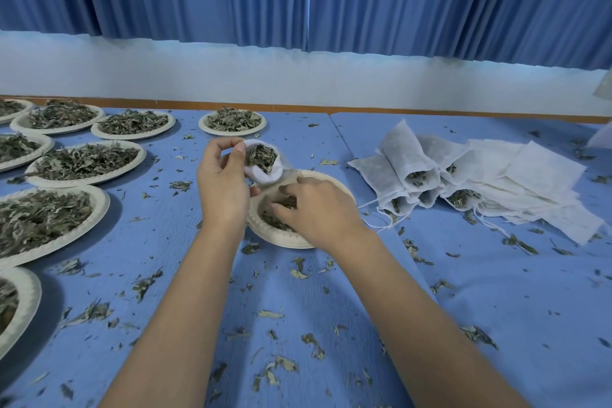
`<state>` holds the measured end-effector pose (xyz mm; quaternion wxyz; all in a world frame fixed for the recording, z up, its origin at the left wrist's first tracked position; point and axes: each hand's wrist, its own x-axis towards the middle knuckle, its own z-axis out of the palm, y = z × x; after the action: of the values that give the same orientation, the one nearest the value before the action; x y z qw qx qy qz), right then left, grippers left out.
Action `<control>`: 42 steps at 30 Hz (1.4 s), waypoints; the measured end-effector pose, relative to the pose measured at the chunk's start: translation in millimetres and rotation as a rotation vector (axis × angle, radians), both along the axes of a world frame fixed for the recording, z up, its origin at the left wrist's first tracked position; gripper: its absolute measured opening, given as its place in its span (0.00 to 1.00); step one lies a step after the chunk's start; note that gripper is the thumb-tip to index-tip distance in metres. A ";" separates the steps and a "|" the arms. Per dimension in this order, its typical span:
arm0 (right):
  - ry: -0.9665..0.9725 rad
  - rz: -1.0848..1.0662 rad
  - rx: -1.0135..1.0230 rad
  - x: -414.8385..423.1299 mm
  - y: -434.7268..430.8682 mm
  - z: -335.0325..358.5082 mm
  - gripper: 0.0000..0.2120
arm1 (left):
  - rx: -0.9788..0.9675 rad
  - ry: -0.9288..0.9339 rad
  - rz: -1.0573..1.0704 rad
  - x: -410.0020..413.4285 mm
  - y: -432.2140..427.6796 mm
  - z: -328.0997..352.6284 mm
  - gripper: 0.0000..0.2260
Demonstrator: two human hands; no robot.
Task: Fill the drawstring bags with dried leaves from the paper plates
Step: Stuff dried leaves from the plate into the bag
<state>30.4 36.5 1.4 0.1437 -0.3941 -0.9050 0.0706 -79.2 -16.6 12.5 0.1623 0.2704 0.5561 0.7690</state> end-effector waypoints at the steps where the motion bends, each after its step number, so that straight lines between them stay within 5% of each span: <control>1: -0.020 -0.016 -0.029 -2.2 -2.0 -2.6 0.18 | 0.000 -0.002 0.000 0.2 0.3 -0.1 0.09; 9: 0.029 0.011 -0.184 -12.3 -9.9 -5.2 0.10 | 0.007 0.001 0.000 1.3 2.2 -2.3 0.09; 18: 0.115 0.017 -0.078 -1.6 -10.1 -6.5 0.14 | 0.002 0.071 -0.027 9.3 9.4 -7.2 0.09; 25: 0.713 -0.051 -0.455 17.0 5.3 14.2 0.07 | 0.064 0.070 -0.029 14.5 12.0 -1.9 0.09; 32: 0.697 -0.033 -0.555 24.2 10.2 18.4 0.07 | 0.026 0.173 -0.041 14.6 11.9 -13.1 0.08; 42: 0.918 -0.093 -0.759 21.2 12.3 20.1 0.06 | -0.027 0.252 -0.138 25.7 14.6 -22.7 0.10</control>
<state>51.6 48.8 21.6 0.3723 -0.3863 -0.6436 0.5458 -53.5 -1.9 -10.2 0.1472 0.4000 0.5623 0.7086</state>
